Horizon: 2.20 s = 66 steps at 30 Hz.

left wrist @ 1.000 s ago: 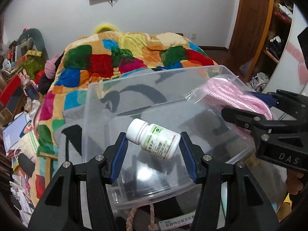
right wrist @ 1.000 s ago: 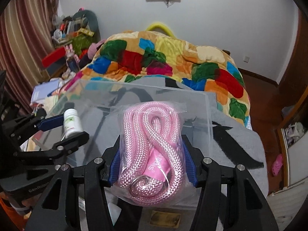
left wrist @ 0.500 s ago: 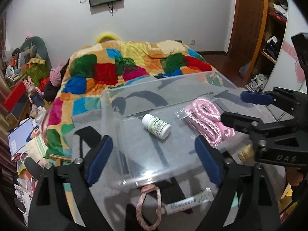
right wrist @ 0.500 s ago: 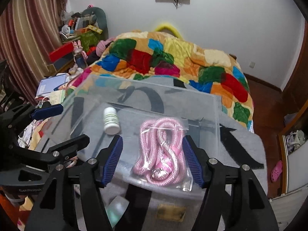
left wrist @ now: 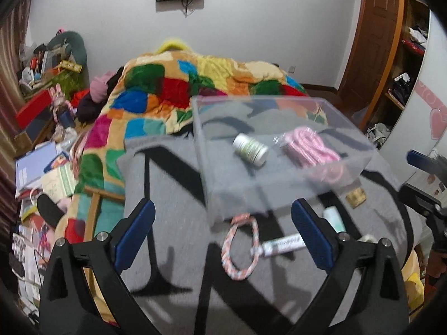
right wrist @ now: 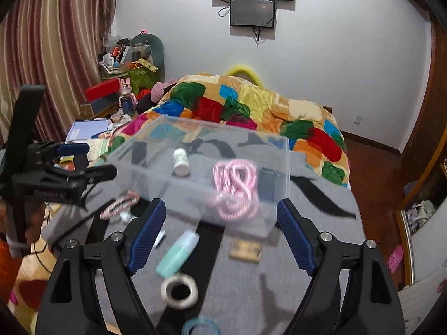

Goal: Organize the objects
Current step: 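Grasp the blue tape roll with the right tool while the left tool grasps the braided cord, then lower the blue tape and braided cord into the clear box and open both tools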

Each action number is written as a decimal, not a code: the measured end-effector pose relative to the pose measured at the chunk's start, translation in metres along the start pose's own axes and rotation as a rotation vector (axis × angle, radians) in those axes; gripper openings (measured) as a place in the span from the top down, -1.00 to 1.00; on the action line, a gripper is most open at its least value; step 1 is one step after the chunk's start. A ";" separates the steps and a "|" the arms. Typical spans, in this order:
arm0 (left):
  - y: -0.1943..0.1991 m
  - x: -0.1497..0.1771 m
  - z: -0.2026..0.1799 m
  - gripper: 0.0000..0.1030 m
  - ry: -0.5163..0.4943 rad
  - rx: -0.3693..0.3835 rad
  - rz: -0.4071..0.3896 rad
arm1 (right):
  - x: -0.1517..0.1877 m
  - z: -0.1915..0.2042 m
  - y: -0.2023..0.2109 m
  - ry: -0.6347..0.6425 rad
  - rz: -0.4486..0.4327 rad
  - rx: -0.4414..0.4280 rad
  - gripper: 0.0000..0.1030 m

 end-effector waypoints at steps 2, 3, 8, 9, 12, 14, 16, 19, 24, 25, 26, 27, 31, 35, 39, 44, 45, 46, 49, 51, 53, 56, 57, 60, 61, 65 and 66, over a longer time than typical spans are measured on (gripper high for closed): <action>-0.003 0.012 0.004 -0.92 0.011 0.003 0.017 | 0.014 0.002 0.002 -0.007 0.013 -0.008 -0.54; -0.005 0.018 0.007 -0.92 0.016 0.007 0.027 | 0.021 0.003 0.002 -0.013 0.022 -0.015 -0.54; -0.010 0.044 0.002 -0.81 -0.008 0.047 0.077 | 0.054 0.006 0.002 -0.048 0.067 -0.046 -0.54; -0.010 0.048 -0.001 -0.66 -0.017 0.051 0.082 | 0.061 0.006 0.001 -0.058 0.077 -0.057 -0.54; -0.013 0.058 -0.006 -0.33 -0.038 0.059 0.096 | 0.079 0.007 -0.001 -0.079 0.109 -0.078 -0.54; -0.015 0.062 -0.008 -0.10 -0.052 0.047 0.091 | 0.091 0.006 -0.003 -0.098 0.134 -0.093 -0.54; -0.019 0.065 -0.010 0.17 -0.053 0.054 0.095 | 0.099 0.007 -0.003 -0.107 0.144 -0.098 -0.49; -0.023 0.067 -0.012 0.28 -0.065 0.056 0.089 | 0.109 0.011 -0.006 -0.104 0.173 -0.109 -0.27; -0.025 0.065 -0.012 0.68 -0.056 0.057 0.065 | 0.113 0.022 -0.005 -0.051 0.162 -0.077 0.05; -0.025 0.066 -0.013 0.84 -0.056 0.053 0.062 | 0.113 0.022 -0.004 -0.049 0.161 -0.076 0.21; -0.024 0.066 -0.012 0.85 -0.054 0.052 0.057 | 0.112 0.021 -0.004 -0.050 0.159 -0.075 0.30; -0.023 0.066 -0.012 0.87 -0.051 0.054 0.052 | 0.112 0.020 -0.003 -0.056 0.155 -0.079 0.30; -0.011 0.067 -0.011 0.89 -0.060 0.041 0.006 | 0.110 0.016 0.003 -0.069 0.131 -0.071 0.30; 0.008 0.063 -0.013 0.89 -0.073 0.042 -0.037 | 0.100 0.013 0.013 -0.069 0.093 -0.055 0.30; 0.026 0.053 -0.015 0.89 -0.070 0.053 -0.083 | 0.083 0.009 0.023 -0.089 0.038 -0.054 0.30; 0.044 0.038 -0.020 0.89 -0.063 0.076 -0.129 | 0.060 0.007 0.027 -0.108 -0.016 -0.071 0.30; 0.047 0.033 -0.021 0.89 -0.062 0.076 -0.141 | 0.053 0.006 0.027 -0.112 -0.029 -0.069 0.30; 0.049 0.029 -0.022 0.89 -0.059 0.075 -0.151 | 0.049 0.006 0.026 -0.116 -0.036 -0.068 0.30; 0.053 0.017 -0.023 0.89 -0.049 0.068 -0.188 | 0.029 0.004 0.021 -0.146 -0.068 -0.075 0.30; 0.052 0.009 -0.023 0.89 -0.041 0.065 -0.203 | 0.019 0.005 0.017 -0.149 -0.087 -0.071 0.30; 0.050 0.002 -0.024 0.89 -0.033 0.061 -0.206 | 0.005 0.007 0.010 -0.148 -0.094 -0.070 0.30; 0.043 -0.009 -0.025 0.89 -0.021 0.058 -0.205 | -0.014 0.008 -0.005 -0.140 -0.094 -0.064 0.30; 0.041 -0.012 -0.025 0.89 -0.018 0.060 -0.204 | -0.021 0.009 -0.011 -0.139 -0.087 -0.064 0.30; 0.030 -0.023 -0.025 0.89 -0.007 0.065 -0.197 | -0.037 0.010 -0.032 -0.145 -0.055 -0.065 0.30; 0.023 -0.027 -0.026 0.89 -0.002 0.071 -0.186 | -0.039 0.010 -0.036 -0.143 -0.051 -0.060 0.30; 0.000 -0.035 -0.026 0.89 0.008 0.064 -0.140 | -0.055 0.011 -0.058 -0.127 -0.022 -0.030 0.30; -0.005 -0.036 -0.026 0.89 0.008 0.061 -0.128 | -0.059 0.010 -0.064 -0.126 -0.013 -0.021 0.30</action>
Point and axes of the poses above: each gripper's, at about its wrist camera, not at the fingertips, and y roughly against the way its jaws point, z to its left, x to its underside, the point moved 3 cm from there along -y, roughly the way its jaws point, and after that the axes turned 4 degrees about y, right-handed, at the moved point
